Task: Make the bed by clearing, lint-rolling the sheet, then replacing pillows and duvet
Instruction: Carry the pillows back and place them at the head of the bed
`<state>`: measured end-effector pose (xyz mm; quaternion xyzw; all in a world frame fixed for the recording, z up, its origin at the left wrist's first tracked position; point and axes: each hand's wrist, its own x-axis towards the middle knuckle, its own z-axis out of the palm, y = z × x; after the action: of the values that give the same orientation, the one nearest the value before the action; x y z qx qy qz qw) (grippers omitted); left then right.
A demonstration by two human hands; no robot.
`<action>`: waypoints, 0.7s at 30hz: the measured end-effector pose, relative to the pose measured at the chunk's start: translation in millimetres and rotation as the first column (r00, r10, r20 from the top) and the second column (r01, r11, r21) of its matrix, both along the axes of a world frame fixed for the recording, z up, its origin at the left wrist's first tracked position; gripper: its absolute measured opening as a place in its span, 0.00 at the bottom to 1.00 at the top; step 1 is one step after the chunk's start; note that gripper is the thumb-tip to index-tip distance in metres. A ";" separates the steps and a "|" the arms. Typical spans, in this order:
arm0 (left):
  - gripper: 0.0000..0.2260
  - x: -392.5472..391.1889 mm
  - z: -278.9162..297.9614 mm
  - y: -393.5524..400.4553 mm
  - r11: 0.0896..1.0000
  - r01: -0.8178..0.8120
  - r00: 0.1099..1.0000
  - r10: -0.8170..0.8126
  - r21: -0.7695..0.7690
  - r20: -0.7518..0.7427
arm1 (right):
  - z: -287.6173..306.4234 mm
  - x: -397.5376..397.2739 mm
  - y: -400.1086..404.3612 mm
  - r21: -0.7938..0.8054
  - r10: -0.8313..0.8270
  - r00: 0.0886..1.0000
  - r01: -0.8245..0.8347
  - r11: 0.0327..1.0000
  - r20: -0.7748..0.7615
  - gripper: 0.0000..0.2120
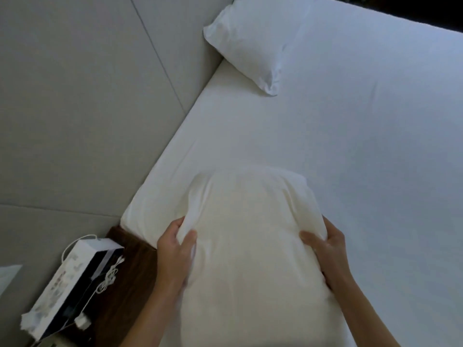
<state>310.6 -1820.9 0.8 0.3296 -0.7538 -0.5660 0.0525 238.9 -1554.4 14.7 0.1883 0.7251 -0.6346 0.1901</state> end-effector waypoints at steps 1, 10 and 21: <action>0.10 -18.2 -4.7 -5.4 0.999 0.032 0.999 -0.032 0.016 0.020 | -4.8 -12.5 -5.6 0.013 -0.020 1.000 0.020 1.000 -0.003 0.18; 0.09 -223.9 3.0 -79.5 0.977 0.181 0.970 -0.197 -0.117 -0.142 | -35.3 -155.1 -75.0 -0.024 -0.211 0.967 0.210 0.977 -0.144 0.19; 0.19 -424.5 -81.7 -193.4 0.791 0.383 0.923 -0.351 -0.476 0.159 | -210.1 -323.0 -193.8 0.275 -0.038 0.997 0.017 0.961 0.071 0.31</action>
<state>-113.9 -2014.3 -80.9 0.1697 -0.9248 -0.3406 0.0014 -84.1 -1748.2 -195.4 0.2467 0.7955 -0.5231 0.1807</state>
